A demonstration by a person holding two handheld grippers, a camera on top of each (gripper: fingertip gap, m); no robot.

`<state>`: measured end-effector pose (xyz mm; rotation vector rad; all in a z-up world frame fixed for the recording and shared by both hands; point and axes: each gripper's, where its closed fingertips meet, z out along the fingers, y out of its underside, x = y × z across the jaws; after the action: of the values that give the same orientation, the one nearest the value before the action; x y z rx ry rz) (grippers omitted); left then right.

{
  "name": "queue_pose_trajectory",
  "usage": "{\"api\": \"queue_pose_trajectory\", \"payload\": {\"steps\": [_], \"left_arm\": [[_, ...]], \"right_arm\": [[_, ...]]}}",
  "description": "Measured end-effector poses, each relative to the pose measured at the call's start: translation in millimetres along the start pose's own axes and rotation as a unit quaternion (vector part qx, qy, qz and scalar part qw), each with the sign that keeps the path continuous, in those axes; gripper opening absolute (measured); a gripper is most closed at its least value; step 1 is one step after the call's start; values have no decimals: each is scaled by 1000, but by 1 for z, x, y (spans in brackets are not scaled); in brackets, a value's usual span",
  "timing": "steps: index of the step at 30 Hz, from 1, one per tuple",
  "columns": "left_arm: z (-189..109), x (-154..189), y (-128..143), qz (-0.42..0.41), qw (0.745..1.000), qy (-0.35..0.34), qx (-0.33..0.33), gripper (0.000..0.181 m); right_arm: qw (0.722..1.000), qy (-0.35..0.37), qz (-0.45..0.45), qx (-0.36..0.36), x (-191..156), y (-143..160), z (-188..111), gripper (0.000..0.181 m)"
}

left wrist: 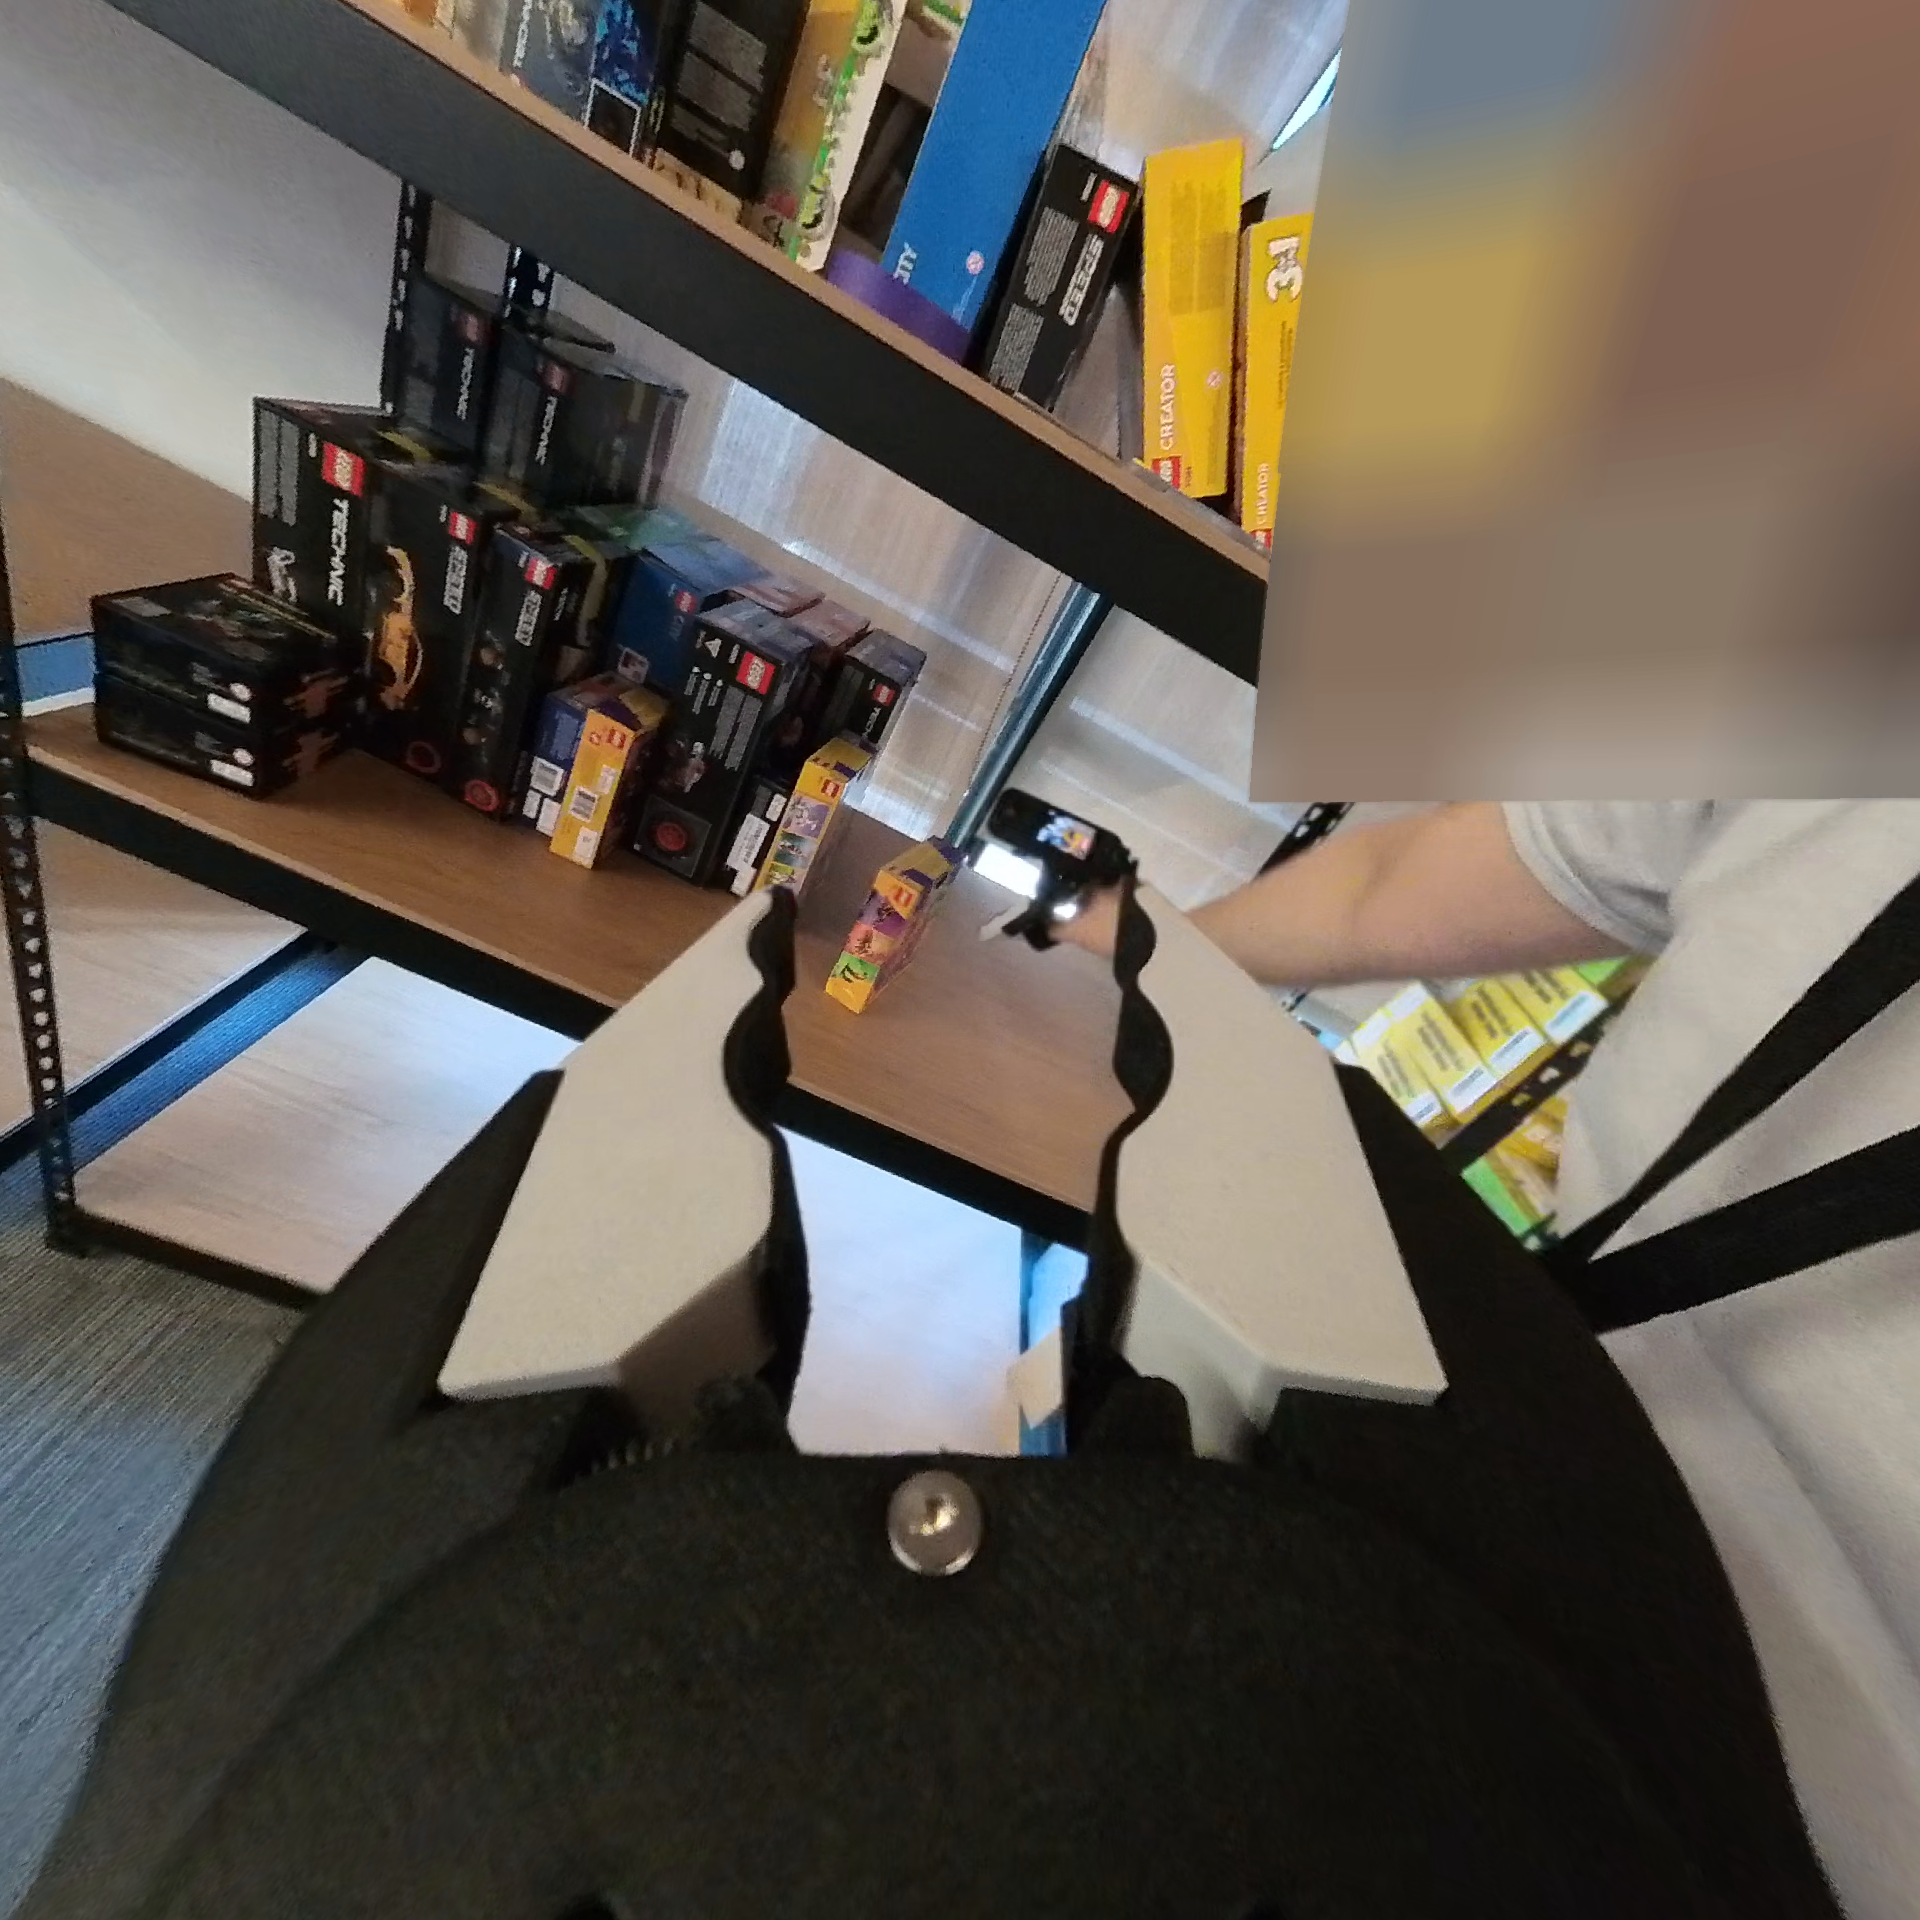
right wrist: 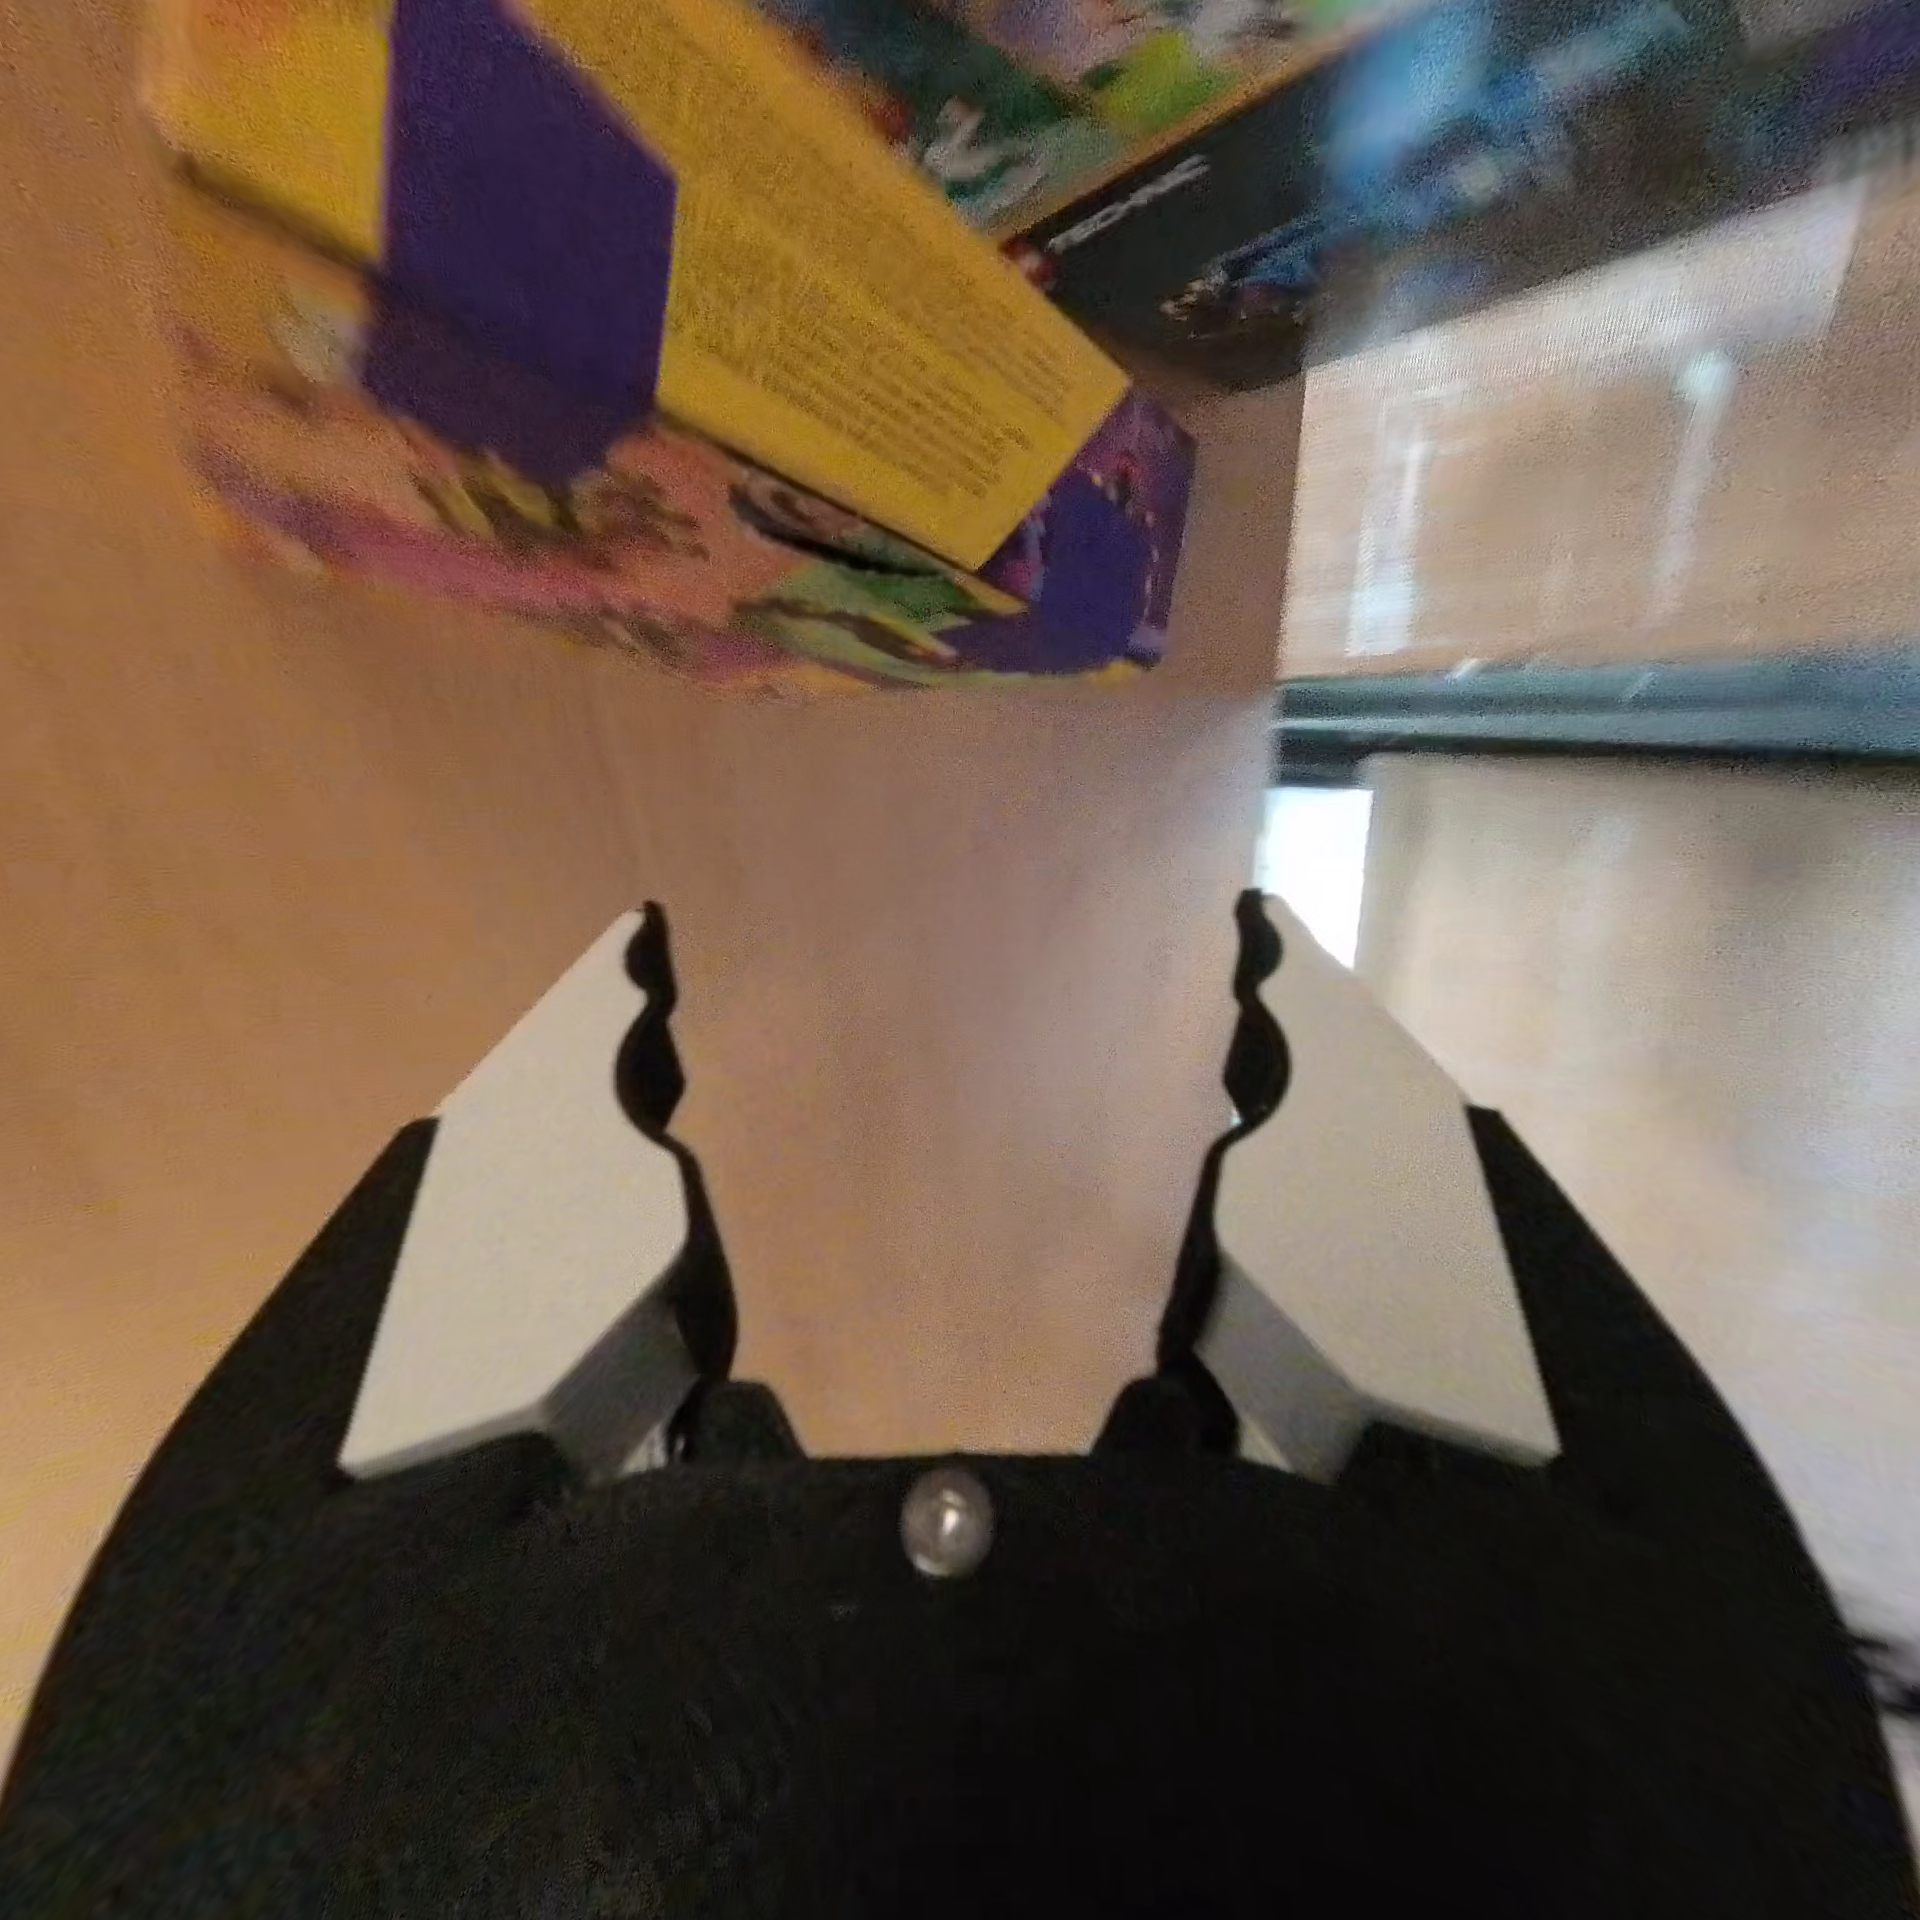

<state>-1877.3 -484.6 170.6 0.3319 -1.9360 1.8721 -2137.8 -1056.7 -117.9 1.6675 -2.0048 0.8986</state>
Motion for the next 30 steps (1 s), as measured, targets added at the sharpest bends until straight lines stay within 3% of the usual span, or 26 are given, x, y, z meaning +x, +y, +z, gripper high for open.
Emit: {"api": "queue_pose_trajectory", "payload": {"steps": [2,4,6,8,11,14,23,30], "left_arm": [[-5,-1,3,-9,1000,8,1,60],[-11,-3,10,-22,1000,13,-10,60],[-16,-4,16,-30,999,16,-26,59],[-21,-8,23,-32,998,12,-45,59],[-25,-16,36,-44,996,5,-77,58],[-24,-24,46,-49,995,-3,-91,58],[12,-47,62,-97,993,-6,-71,55],[51,-64,42,-78,996,-29,-19,54]], "right_arm": [[977,-33,192,86,-28,-6,-22,117],[931,-88,328,133,-65,-15,-33,129],[895,-141,396,146,-101,-31,-28,130],[877,-147,426,168,-114,-55,-17,123],[877,-91,428,200,-101,-82,2,86],[902,-48,402,149,-94,-74,37,68],[922,-95,336,168,-61,-83,92,51],[927,-143,293,188,-64,-108,114,41]]}}
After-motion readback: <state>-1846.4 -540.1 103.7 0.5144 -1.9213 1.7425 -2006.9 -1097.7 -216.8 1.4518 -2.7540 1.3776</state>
